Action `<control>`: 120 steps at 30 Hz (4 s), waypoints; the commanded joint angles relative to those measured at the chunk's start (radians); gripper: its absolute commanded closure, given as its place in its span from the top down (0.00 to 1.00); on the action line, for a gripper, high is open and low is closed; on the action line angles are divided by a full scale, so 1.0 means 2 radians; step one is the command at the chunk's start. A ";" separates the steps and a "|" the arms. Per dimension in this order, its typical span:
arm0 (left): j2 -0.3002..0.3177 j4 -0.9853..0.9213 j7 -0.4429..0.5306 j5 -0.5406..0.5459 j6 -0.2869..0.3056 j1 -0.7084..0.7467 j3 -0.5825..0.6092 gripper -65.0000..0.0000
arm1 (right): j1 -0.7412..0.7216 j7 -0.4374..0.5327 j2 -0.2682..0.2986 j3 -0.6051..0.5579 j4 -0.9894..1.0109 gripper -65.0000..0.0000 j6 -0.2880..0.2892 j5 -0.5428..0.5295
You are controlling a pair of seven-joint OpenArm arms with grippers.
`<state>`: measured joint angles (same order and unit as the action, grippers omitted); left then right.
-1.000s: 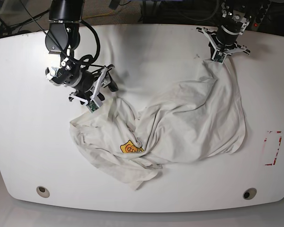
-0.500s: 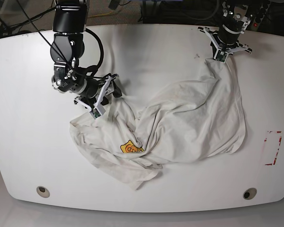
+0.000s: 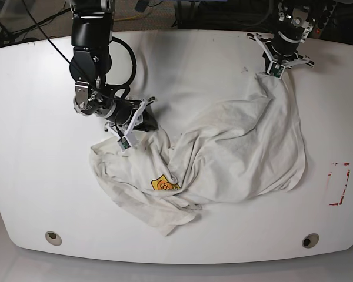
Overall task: Fold the T-shirt properly
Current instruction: 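Lift the shirt and pull the grippers apart to spread it, then lower the spread shirt flat onto the table and open both grippers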
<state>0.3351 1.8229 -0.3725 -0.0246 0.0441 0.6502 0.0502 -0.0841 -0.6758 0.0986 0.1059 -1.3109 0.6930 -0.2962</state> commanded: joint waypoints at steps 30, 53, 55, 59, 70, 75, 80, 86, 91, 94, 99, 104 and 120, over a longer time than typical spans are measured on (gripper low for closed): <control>0.006 0.000 -0.015 -0.005 0.113 0.003 -0.172 0.01 | 0.046 -0.213 0.112 0.293 -0.093 0.63 0.003 -0.112; 0.005 -0.007 -0.015 -0.004 0.113 -0.015 -0.157 0.01 | 0.052 -0.194 0.064 0.311 -0.002 0.76 0.003 -0.215; 0.004 -0.007 -0.015 -0.004 0.113 -0.015 -0.157 0.01 | 0.044 -0.190 0.063 0.299 0.003 0.76 0.003 -0.215; 0.004 -0.007 -0.015 -0.004 0.113 -0.015 -0.157 0.01 | 0.026 -0.189 0.052 0.293 0.013 0.75 0.003 -0.214; 0.004 -0.003 -0.015 -0.004 0.113 -0.015 -0.158 0.01 | 0.030 -0.172 0.059 0.284 0.004 0.03 0.003 -0.214; 0.006 0.026 -0.015 -0.003 0.113 -0.026 -0.160 0.01 | 0.056 -0.209 0.071 0.288 -0.065 0.08 0.003 -0.215; 0.007 0.065 -0.017 -0.003 0.113 -0.036 -0.162 0.01 | 0.077 -0.254 0.100 0.289 -0.131 0.08 0.003 -0.217; 0.007 0.089 -0.016 -0.003 0.114 -0.036 -0.186 0.01 | 0.087 -0.322 0.138 0.296 -0.188 0.08 0.003 -0.217; 0.004 0.088 -0.016 0.000 0.134 -0.036 -0.233 0.01 | 0.095 -0.341 0.153 0.326 -0.203 0.09 0.003 -0.217; 0.002 0.088 -0.016 0.000 0.176 -0.036 -0.269 0.01 | 0.099 -0.347 0.160 0.335 -0.204 0.09 0.003 -0.218; -0.028 0.087 -0.015 0.000 0.220 -0.055 -0.322 0.01 | 0.100 -0.346 0.158 0.357 -0.204 0.09 0.003 -0.218; -0.033 0.087 -0.018 -0.003 0.241 -0.062 -0.322 0.01 | 0.114 -0.347 0.141 0.334 -0.204 0.09 0.003 -0.217; -0.110 0.075 -0.019 0.017 0.327 -0.062 -0.308 0.51 | 0.145 -0.299 0.112 0.358 -0.185 0.74 0.003 -0.217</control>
<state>0.1284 1.9690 -0.4271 -0.0292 0.6983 0.5270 -0.5613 0.2043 -1.2865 0.3149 0.7929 -1.6634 0.6968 -0.7155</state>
